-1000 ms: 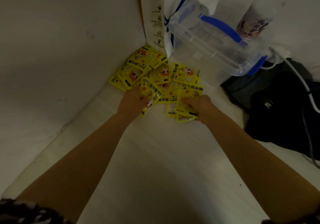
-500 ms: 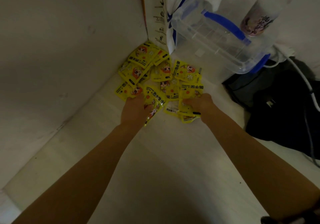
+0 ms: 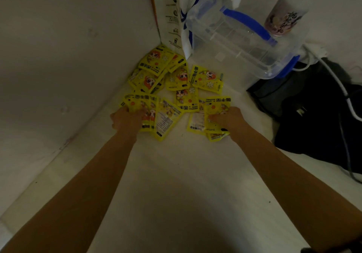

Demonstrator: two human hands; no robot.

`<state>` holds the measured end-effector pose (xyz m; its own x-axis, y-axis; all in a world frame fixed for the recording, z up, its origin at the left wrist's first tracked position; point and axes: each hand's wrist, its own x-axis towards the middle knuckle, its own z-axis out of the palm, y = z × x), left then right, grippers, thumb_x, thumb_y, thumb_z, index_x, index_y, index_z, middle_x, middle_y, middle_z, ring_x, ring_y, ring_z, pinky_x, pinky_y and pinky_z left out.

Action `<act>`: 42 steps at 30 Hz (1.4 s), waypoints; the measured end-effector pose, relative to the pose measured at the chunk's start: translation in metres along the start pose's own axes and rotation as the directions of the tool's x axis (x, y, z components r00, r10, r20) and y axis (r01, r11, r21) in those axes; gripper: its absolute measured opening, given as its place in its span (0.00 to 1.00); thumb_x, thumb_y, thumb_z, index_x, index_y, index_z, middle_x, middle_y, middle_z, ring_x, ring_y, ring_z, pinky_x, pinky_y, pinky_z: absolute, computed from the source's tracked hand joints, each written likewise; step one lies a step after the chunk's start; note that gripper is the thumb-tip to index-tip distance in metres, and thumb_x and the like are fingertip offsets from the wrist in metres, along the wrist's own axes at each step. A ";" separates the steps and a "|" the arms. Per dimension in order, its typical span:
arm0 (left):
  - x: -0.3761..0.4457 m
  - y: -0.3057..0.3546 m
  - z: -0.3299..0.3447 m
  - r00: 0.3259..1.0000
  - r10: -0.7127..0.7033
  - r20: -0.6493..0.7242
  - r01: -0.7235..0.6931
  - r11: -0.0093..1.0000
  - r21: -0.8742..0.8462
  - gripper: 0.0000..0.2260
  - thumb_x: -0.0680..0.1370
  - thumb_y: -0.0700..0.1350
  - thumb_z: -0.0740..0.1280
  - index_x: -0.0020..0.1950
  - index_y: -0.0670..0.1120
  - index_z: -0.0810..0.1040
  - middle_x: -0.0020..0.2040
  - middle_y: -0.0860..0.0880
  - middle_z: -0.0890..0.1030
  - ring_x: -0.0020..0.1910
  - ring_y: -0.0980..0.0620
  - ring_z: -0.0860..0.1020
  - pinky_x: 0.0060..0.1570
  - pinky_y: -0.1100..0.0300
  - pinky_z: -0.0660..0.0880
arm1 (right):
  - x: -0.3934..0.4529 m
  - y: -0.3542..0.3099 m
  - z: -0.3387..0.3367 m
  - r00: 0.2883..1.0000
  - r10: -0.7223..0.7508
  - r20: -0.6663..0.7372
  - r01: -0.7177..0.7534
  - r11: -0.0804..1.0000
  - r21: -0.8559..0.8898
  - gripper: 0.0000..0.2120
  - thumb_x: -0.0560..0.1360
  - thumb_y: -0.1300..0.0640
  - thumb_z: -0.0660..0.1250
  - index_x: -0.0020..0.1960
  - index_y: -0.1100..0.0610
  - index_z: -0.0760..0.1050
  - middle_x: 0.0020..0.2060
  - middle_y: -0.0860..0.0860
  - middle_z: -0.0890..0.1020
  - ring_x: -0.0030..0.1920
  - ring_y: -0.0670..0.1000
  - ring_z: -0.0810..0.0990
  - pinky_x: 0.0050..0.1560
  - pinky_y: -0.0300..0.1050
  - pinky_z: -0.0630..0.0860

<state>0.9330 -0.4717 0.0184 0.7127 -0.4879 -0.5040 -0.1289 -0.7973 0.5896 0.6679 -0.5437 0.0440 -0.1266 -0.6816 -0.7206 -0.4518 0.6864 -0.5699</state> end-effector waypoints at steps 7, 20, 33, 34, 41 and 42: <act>0.007 0.030 -0.007 0.998 -0.063 0.015 0.064 0.993 -0.103 0.32 0.55 0.55 0.79 0.54 0.42 0.79 0.54 0.42 0.82 0.52 0.41 0.80 0.52 0.44 0.79 | 0.010 0.005 0.003 0.999 -0.043 0.018 0.043 0.999 -0.003 0.32 0.52 0.55 0.78 0.55 0.61 0.79 0.51 0.59 0.82 0.53 0.60 0.81 0.57 0.58 0.78; -0.038 -0.004 -0.022 0.984 -0.061 0.165 0.120 0.918 -0.378 0.11 0.66 0.38 0.77 0.46 0.43 0.80 0.47 0.40 0.83 0.42 0.43 0.82 0.46 0.43 0.80 | -0.015 0.015 0.002 0.997 -0.081 -0.014 0.080 0.996 -0.033 0.21 0.63 0.61 0.77 0.55 0.62 0.79 0.51 0.59 0.83 0.52 0.59 0.81 0.57 0.57 0.78; -0.092 -0.078 -0.044 0.965 0.041 0.258 0.071 0.910 -0.409 0.08 0.70 0.36 0.74 0.43 0.46 0.79 0.44 0.43 0.83 0.44 0.40 0.82 0.46 0.41 0.80 | -0.065 0.068 0.007 0.994 -0.033 -0.101 0.022 0.995 -0.102 0.22 0.64 0.57 0.77 0.56 0.61 0.78 0.51 0.58 0.82 0.53 0.59 0.81 0.54 0.52 0.79; -0.094 -0.081 -0.046 0.965 0.039 0.260 0.074 0.908 -0.412 0.08 0.69 0.36 0.74 0.43 0.47 0.79 0.45 0.42 0.83 0.44 0.40 0.82 0.46 0.40 0.79 | -0.068 0.071 0.007 0.993 -0.038 -0.108 0.027 0.994 -0.103 0.22 0.64 0.57 0.77 0.55 0.60 0.78 0.51 0.58 0.82 0.52 0.59 0.81 0.54 0.52 0.79; -0.112 -0.101 -0.061 0.955 0.057 0.290 0.079 0.897 -0.435 0.07 0.71 0.36 0.72 0.43 0.47 0.79 0.46 0.41 0.82 0.42 0.41 0.82 0.44 0.44 0.80 | -0.094 0.081 0.014 0.982 -0.071 -0.176 0.054 0.994 -0.099 0.24 0.64 0.56 0.76 0.57 0.61 0.76 0.52 0.59 0.81 0.53 0.59 0.80 0.54 0.53 0.78; -0.116 -0.103 -0.064 0.952 0.070 0.300 0.072 0.897 -0.437 0.07 0.72 0.36 0.72 0.44 0.47 0.79 0.45 0.41 0.82 0.41 0.42 0.82 0.43 0.46 0.80 | -0.099 0.080 0.014 0.980 -0.079 -0.181 0.062 0.993 -0.100 0.24 0.64 0.56 0.76 0.57 0.61 0.76 0.53 0.59 0.81 0.53 0.60 0.80 0.54 0.54 0.79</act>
<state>0.9080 -0.3100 0.0560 0.4626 -0.6262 -0.6276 0.2369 -0.5949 0.7681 0.6566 -0.4175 0.0639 -0.2485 -0.7686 -0.5895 -0.5444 0.6142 -0.5713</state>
